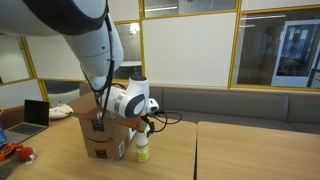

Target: Place the three plastics inside the brown box, place the spray bottle in the box

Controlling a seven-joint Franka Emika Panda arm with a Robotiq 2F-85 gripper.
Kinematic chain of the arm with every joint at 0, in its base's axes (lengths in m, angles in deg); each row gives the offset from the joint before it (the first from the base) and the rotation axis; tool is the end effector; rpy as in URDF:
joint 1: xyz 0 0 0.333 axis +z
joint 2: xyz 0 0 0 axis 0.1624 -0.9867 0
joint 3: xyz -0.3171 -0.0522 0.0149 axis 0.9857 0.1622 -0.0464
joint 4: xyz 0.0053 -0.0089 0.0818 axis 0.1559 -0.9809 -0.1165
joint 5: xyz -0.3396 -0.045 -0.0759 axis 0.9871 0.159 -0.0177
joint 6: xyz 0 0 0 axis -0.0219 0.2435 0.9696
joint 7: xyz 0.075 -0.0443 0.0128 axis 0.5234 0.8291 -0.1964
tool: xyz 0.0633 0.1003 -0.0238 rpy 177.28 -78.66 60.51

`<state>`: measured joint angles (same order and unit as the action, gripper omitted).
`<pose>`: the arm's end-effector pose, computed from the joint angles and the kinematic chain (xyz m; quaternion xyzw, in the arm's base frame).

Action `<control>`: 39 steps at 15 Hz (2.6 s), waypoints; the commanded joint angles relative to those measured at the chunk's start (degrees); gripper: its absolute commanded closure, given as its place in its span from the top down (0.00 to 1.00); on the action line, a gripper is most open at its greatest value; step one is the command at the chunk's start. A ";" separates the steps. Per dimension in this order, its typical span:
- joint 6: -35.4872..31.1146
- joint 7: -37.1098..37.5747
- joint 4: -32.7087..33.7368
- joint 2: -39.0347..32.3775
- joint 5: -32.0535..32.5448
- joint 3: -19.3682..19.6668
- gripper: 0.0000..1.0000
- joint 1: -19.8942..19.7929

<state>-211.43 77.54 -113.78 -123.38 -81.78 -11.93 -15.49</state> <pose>0.6194 -0.0239 0.2025 -0.9869 0.0807 -0.1229 0.0658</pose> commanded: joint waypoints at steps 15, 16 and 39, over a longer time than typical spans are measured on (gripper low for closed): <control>10.41 3.16 10.90 -3.32 6.49 3.95 1.00 3.88; 10.87 3.27 11.27 -3.57 6.66 4.14 1.00 3.98; 25.88 6.53 13.67 -0.42 13.18 8.89 0.13 5.58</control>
<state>-189.84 81.92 -100.74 -126.14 -70.76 -4.62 -10.96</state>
